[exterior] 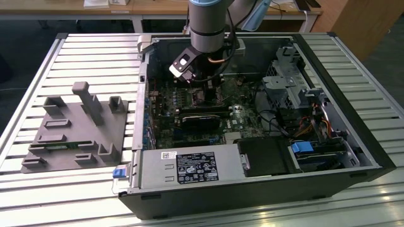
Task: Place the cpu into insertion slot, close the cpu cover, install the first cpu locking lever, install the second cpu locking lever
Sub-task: 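Place the cpu into insertion slot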
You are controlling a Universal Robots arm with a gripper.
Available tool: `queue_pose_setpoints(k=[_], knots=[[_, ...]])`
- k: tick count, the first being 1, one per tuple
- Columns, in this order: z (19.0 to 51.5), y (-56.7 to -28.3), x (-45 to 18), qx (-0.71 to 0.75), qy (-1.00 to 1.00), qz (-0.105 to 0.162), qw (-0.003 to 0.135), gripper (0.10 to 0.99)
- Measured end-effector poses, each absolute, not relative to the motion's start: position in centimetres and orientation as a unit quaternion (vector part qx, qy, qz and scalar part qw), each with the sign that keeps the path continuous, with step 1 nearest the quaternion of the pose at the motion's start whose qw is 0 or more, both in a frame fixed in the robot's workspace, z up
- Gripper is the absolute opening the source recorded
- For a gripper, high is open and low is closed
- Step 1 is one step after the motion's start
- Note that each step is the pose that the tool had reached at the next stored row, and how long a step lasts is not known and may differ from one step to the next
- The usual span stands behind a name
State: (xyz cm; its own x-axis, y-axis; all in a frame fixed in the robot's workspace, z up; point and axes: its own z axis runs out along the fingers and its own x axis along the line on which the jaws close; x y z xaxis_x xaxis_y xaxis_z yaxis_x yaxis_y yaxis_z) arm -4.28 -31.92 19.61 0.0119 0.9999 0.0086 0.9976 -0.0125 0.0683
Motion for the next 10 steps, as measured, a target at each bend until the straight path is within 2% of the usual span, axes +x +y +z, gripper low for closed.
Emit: queue_pose_setpoints(k=[10], knots=[[20.8,-31.9,-4.3,0.711,0.702,0.027,0.021,0.596]])
